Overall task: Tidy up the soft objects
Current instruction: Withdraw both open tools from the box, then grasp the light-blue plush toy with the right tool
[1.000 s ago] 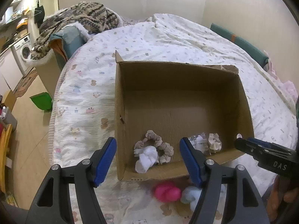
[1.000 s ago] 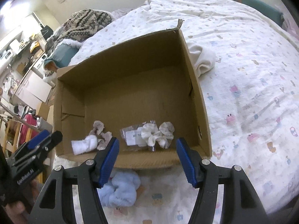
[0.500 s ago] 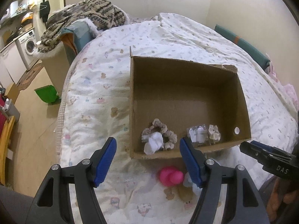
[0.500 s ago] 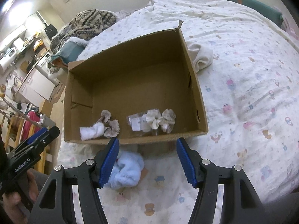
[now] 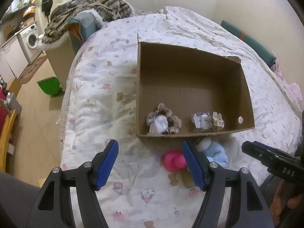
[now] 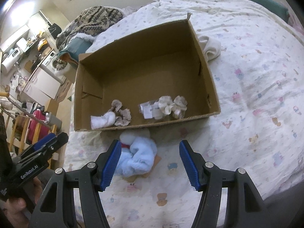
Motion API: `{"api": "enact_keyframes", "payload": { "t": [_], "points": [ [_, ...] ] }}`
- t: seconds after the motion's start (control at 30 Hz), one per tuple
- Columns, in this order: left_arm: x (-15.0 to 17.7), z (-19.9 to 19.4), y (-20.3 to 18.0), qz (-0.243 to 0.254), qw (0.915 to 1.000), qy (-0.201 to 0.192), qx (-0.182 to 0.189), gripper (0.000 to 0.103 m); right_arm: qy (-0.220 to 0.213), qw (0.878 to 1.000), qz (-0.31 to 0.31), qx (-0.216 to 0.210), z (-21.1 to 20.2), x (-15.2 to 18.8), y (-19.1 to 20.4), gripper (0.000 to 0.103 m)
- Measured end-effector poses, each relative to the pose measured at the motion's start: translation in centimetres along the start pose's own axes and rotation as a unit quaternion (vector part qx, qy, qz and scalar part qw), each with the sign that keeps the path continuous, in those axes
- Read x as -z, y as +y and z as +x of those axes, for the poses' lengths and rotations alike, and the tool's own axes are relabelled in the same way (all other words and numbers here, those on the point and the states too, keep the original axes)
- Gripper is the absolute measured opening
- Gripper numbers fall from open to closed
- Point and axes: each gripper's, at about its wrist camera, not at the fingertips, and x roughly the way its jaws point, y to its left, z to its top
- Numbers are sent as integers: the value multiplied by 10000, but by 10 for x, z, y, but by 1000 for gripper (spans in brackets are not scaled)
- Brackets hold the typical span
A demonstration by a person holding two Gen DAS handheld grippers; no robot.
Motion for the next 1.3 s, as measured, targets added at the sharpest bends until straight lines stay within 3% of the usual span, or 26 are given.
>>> {"api": "enact_keyframes", "payload": {
  "t": [0.4, 0.53, 0.7, 0.8, 0.97, 1.03, 1.23, 1.27, 1.3],
  "points": [
    [-1, 11, 9, -295, 9993, 45, -214, 67, 323, 9987, 261, -285, 24, 0, 0, 67],
    [-2, 14, 15, -457, 9986, 105, -229, 67, -7, 9983, 505, -297, 16, -6, -9, 67],
    [-4, 17, 24, -702, 9971, 177, -223, 67, 525, 9952, 695, -443, 44, -5, -12, 67],
    [-3, 22, 25, -795, 9962, 295, -193, 67, 803, 9954, 346, -389, 61, -2, 5, 67],
    [-1, 22, 23, -687, 9970, 285, -229, 67, 762, 9965, -335, -24, 78, 3, 37, 71],
    [0, 23, 23, -657, 9971, 299, -262, 67, 849, 9945, -595, 125, 88, 6, 47, 75],
    [1, 28, 21, -635, 9969, 381, -271, 67, 1166, 9862, -1061, 498, 111, 16, 55, 75],
    [0, 29, 20, -604, 9970, 384, -281, 67, 1151, 9860, -1091, 508, 110, 17, 55, 65],
    [0, 29, 19, -577, 9972, 386, -289, 67, 1144, 9860, -1113, 472, 109, 17, 55, 44]
  ]
}}
